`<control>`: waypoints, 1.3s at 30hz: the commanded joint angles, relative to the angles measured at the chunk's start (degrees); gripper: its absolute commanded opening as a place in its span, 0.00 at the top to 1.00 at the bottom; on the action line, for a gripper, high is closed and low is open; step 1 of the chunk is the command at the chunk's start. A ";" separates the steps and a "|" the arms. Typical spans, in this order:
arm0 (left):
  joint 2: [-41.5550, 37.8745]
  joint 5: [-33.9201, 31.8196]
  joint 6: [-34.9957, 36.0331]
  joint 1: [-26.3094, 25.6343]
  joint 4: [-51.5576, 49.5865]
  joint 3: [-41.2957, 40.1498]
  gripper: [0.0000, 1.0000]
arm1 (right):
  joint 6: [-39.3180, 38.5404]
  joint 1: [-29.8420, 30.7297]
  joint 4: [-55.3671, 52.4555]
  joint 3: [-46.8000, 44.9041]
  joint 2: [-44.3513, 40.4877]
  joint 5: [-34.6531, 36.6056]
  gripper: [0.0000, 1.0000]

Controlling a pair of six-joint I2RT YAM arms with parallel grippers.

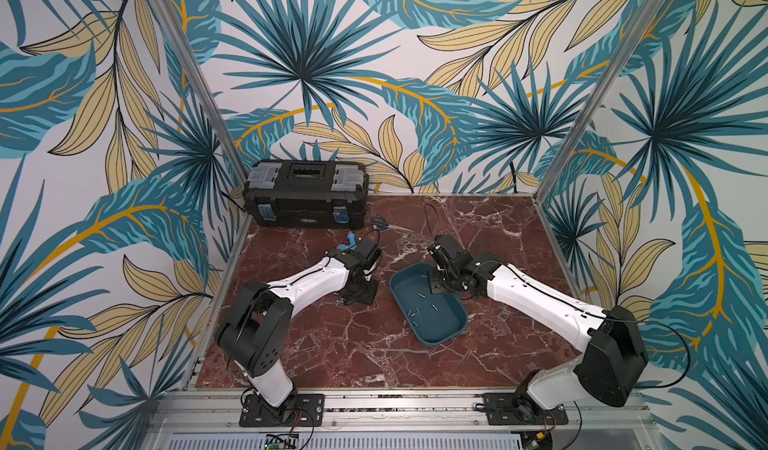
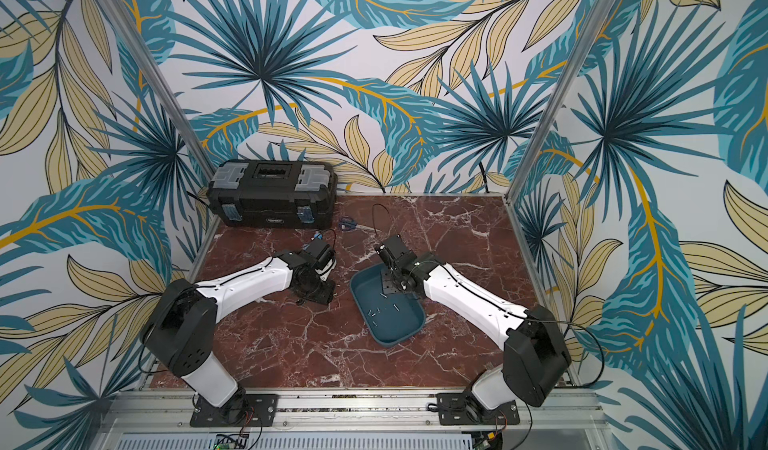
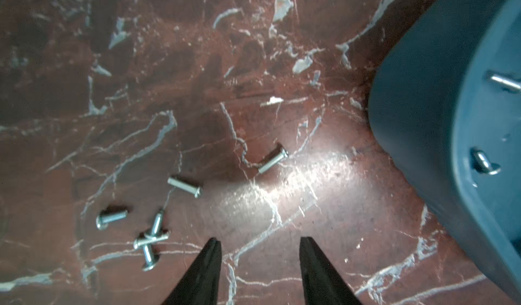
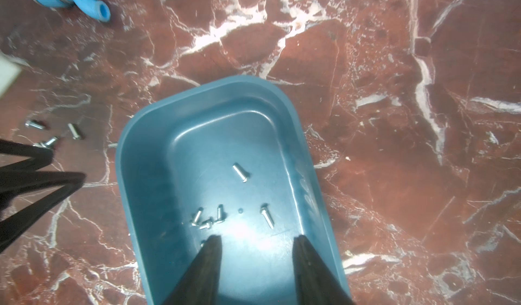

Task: Put the screws on the desktop into the storage box
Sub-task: Place the screw in the storage box, then pick up the screw from the center of the board.

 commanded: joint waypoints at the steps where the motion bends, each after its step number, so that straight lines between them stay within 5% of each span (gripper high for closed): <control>1: 2.19 -1.42 2.74 -0.03 1.78 4.50 0.51 | 0.02 -0.82 0.26 -1.91 -1.19 -1.34 0.54; 23: 12.89 -1.95 6.17 -0.13 -0.95 9.21 0.60 | 0.55 -2.51 1.14 -4.73 -1.08 -3.84 0.56; 39: 15.22 -4.21 3.80 -0.12 -2.75 8.24 0.96 | 0.13 -2.60 1.56 -5.02 -0.17 -3.96 0.57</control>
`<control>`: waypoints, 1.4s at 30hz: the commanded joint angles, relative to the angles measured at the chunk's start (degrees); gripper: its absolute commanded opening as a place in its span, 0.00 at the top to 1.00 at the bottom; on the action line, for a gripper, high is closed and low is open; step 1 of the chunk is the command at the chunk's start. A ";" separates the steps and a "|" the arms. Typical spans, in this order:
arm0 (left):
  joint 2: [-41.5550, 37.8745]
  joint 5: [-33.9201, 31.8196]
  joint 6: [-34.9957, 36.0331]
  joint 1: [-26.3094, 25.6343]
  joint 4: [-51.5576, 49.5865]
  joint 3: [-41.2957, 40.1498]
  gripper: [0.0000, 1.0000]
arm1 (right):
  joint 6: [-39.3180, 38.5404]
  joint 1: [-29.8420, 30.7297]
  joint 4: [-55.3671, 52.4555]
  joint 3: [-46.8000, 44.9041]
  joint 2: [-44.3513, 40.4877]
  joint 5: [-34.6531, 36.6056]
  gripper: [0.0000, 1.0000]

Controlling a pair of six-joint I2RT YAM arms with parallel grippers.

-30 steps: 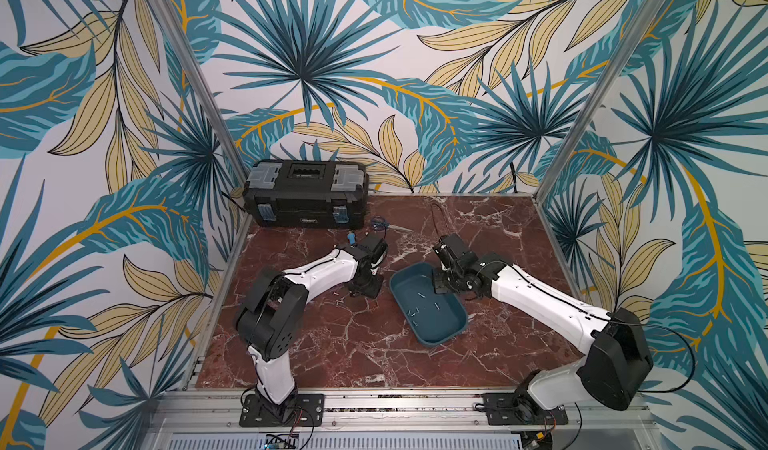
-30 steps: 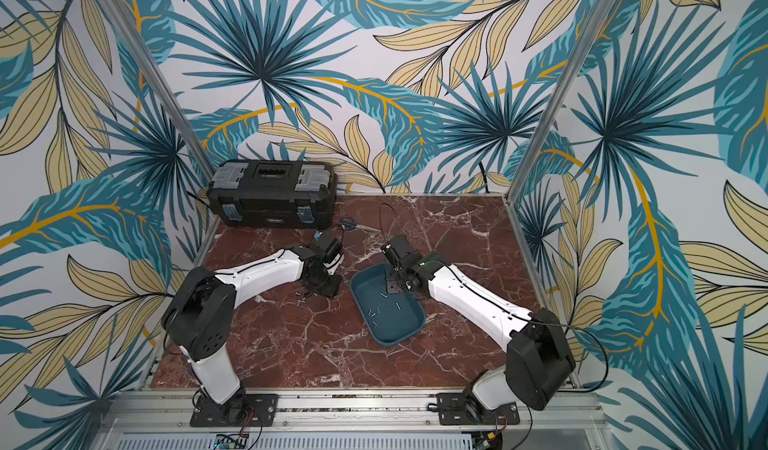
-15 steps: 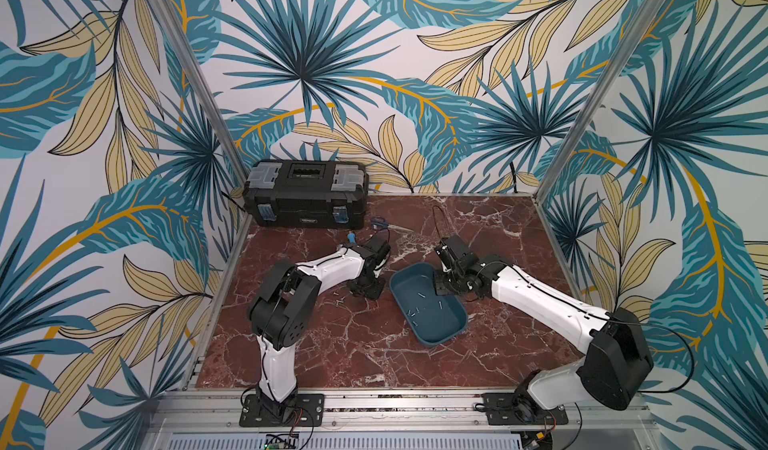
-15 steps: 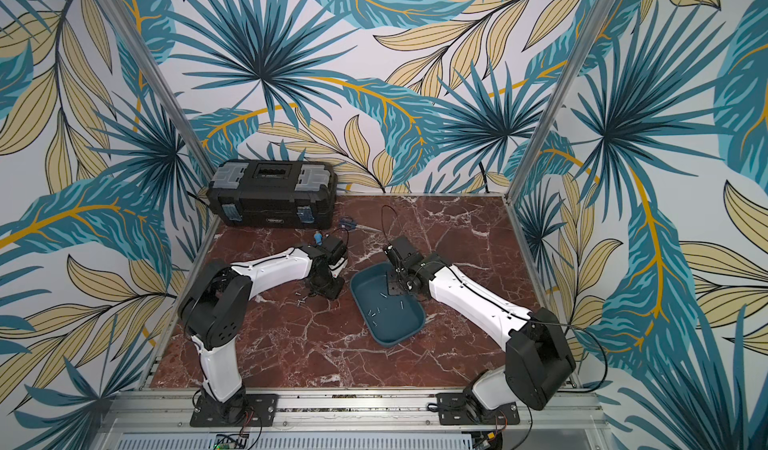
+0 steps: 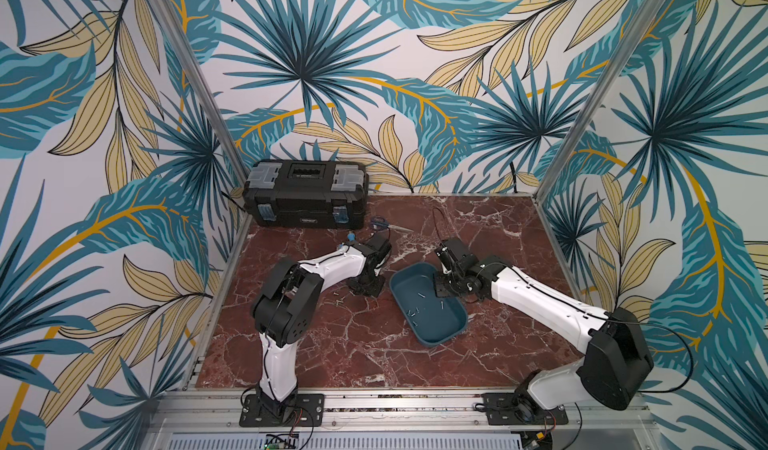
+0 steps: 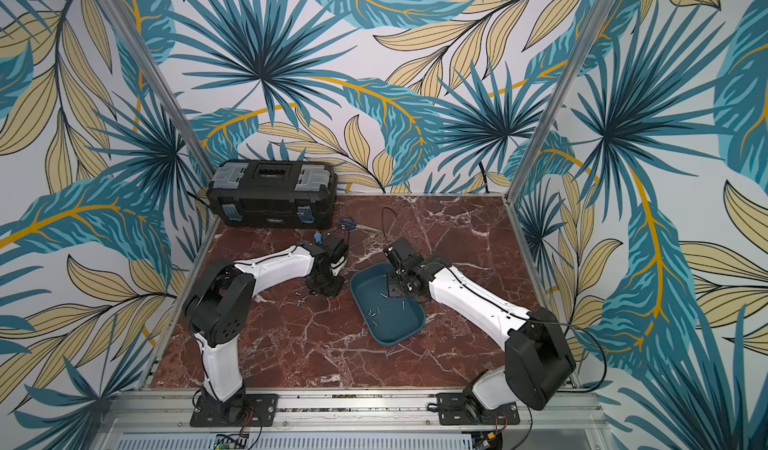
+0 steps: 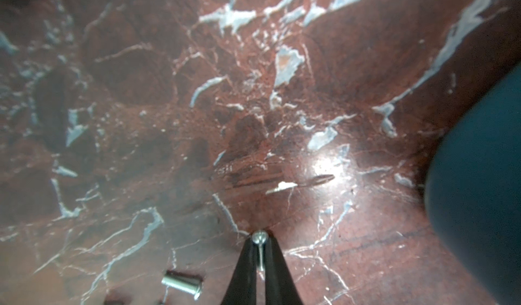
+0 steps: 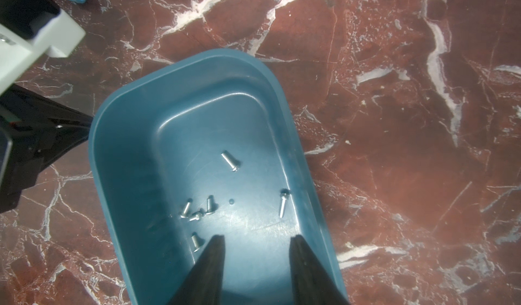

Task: Put the screws on the desktop into the storage box
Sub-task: Pick up the screw from the center of the board, then place the screw in the storage box.

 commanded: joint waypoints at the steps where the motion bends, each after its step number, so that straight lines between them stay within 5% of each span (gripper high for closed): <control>1: 1.95 -1.45 -1.76 -0.01 -0.78 -1.11 0.99 | 0.20 -0.22 0.54 -0.87 0.70 -0.32 0.57; 17: -16.17 10.09 -8.64 -0.44 5.36 -5.33 1.00 | 0.91 -2.90 1.26 -1.39 -1.03 -1.55 0.58; 24: -27.63 13.49 -13.80 -6.10 12.32 -8.75 1.00 | 0.82 -7.08 1.35 -2.33 -3.49 -2.89 0.58; 32: -22.78 11.41 -17.25 -13.38 16.03 -6.42 1.00 | 3.17 -10.63 2.32 -3.35 -3.83 -6.12 0.59; 35: -19.31 11.59 -18.37 -13.46 14.50 -4.83 0.67 | 2.77 -10.75 2.14 -3.26 -4.21 -6.03 0.56; 38: -19.77 8.43 -18.99 -13.52 13.18 -4.45 0.44 | 2.08 -10.76 1.79 -2.98 -4.90 -6.01 0.53; 42: -22.67 4.66 -18.66 -12.10 9.55 -3.95 0.39 | 1.29 -10.72 1.80 -1.71 -5.25 -8.19 0.53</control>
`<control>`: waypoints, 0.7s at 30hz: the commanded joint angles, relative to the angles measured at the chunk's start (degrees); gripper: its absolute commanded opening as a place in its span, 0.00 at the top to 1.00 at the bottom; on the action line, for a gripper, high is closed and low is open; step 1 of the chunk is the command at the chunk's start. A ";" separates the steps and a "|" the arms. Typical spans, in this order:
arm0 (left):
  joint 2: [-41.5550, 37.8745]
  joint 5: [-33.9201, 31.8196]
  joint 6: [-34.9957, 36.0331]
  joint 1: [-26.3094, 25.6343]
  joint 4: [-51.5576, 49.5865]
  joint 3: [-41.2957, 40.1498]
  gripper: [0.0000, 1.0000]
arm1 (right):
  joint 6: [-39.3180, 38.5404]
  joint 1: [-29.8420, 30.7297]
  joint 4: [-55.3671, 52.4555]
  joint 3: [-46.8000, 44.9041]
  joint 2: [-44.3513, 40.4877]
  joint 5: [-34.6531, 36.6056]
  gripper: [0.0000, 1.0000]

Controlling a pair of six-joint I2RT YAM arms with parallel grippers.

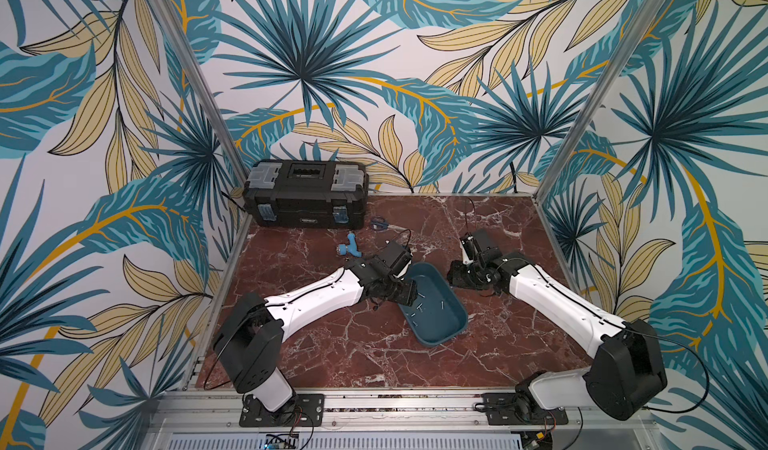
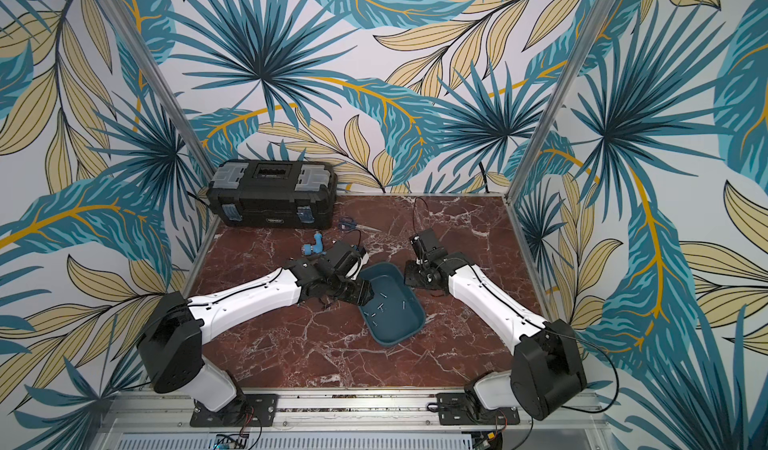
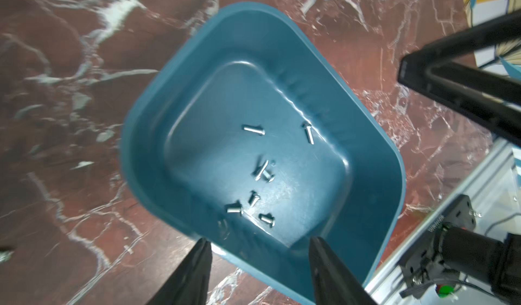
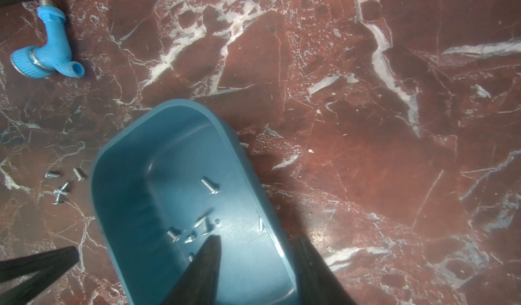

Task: Put the screws on the desktop into the storage box
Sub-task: Place the screw in the storage box, then pick up the screw from the center of the board.

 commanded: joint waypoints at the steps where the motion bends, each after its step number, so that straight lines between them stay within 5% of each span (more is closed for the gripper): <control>1: -4.11 -4.41 -0.08 1.78 -3.91 2.60 0.39 | -0.93 -0.05 -0.25 0.93 -0.94 -2.79 0.53; 7: -13.97 -7.44 0.02 12.23 -11.21 -3.53 0.40 | -2.69 4.62 -0.42 6.92 4.56 -6.80 0.56; 14: -26.92 -9.71 2.58 29.65 -17.59 -11.54 0.41 | -7.81 16.81 -5.18 20.65 17.83 -4.19 0.58; 21: -32.25 -14.52 6.38 33.80 -24.15 -11.24 0.41 | -10.80 23.97 -8.28 34.35 32.70 -1.98 0.58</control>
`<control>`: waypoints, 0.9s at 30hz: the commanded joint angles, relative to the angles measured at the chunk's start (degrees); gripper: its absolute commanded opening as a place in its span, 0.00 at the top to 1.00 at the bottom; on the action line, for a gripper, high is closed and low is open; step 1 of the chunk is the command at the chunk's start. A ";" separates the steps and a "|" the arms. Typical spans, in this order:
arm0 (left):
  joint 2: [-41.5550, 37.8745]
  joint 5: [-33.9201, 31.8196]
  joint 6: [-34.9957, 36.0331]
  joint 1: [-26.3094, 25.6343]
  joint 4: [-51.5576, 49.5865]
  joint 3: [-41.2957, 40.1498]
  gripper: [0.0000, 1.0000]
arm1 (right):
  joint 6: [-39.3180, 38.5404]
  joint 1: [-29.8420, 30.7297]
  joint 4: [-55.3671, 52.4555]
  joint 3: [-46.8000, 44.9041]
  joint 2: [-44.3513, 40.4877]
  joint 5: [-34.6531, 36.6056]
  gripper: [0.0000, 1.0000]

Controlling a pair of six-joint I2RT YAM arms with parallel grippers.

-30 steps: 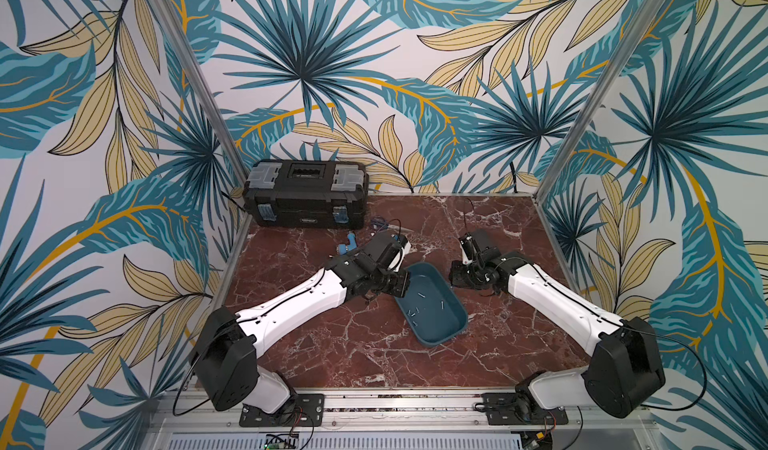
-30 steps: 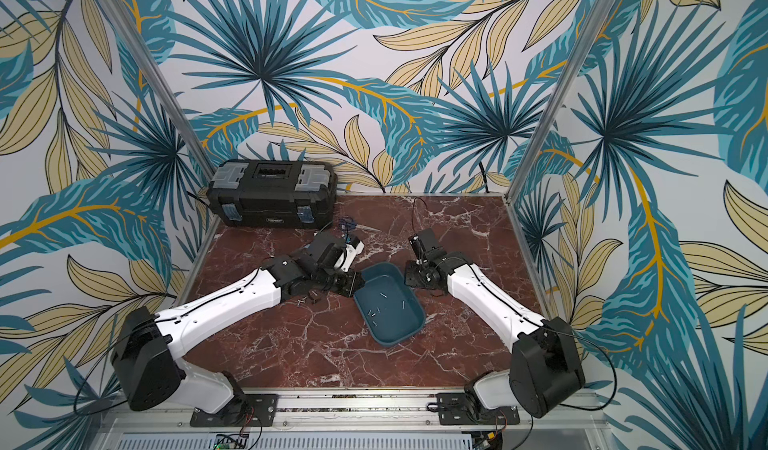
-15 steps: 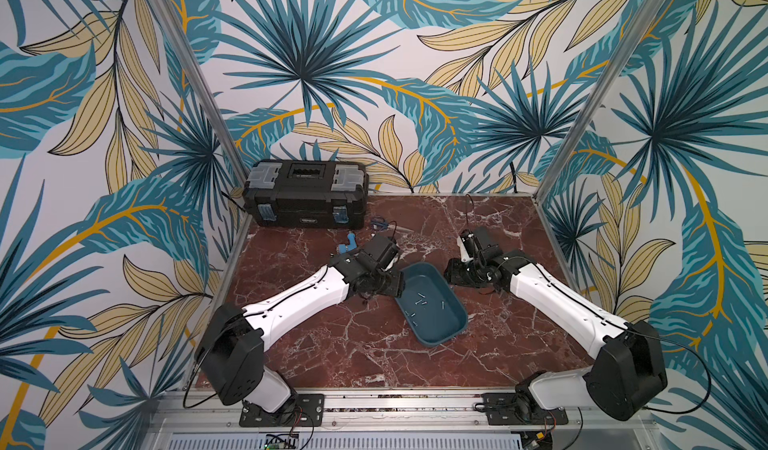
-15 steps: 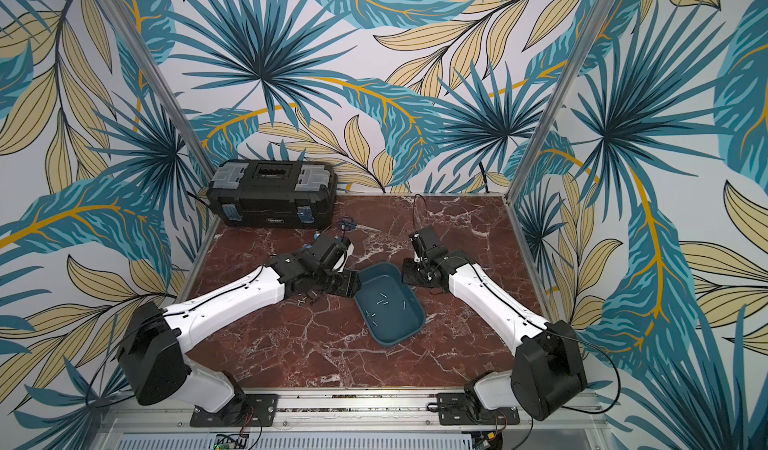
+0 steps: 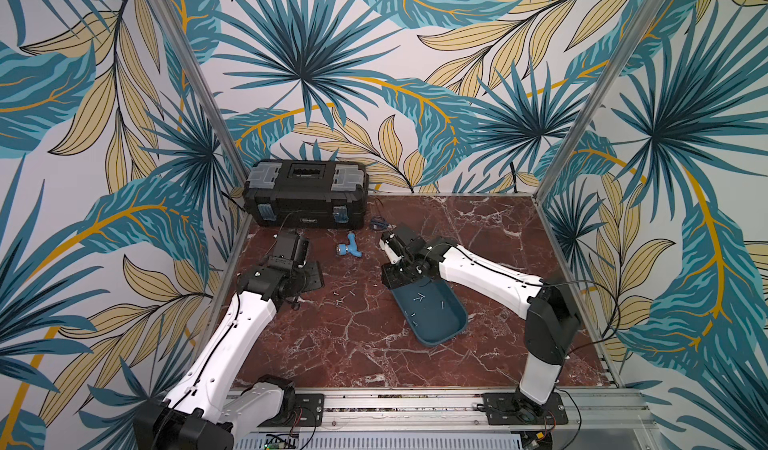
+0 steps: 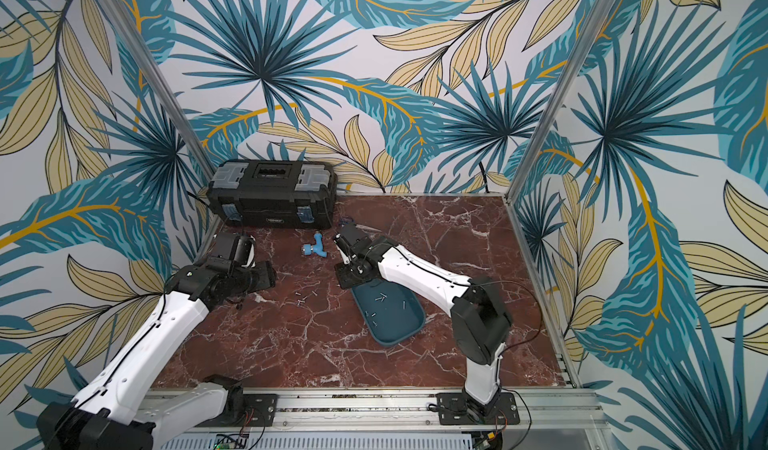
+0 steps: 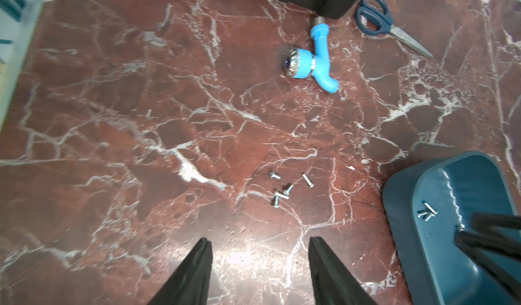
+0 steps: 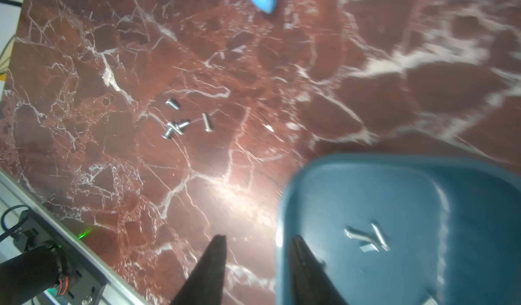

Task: Put the screws on the desktop into the storage box
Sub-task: Pick up the screw from the center of the board.

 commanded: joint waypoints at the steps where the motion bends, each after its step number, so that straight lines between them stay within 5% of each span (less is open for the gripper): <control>1: -2.25 -4.21 2.90 0.69 -5.00 -1.16 0.41 | -3.24 2.60 -4.06 5.13 5.86 2.12 0.58; 10: -5.76 -2.43 5.21 1.12 -2.79 -2.53 0.40 | -5.36 5.62 -8.80 21.19 22.42 7.17 0.57; 27: -4.80 0.26 5.25 1.83 -2.37 -2.97 0.40 | -6.17 7.93 -11.49 31.57 31.73 7.43 0.61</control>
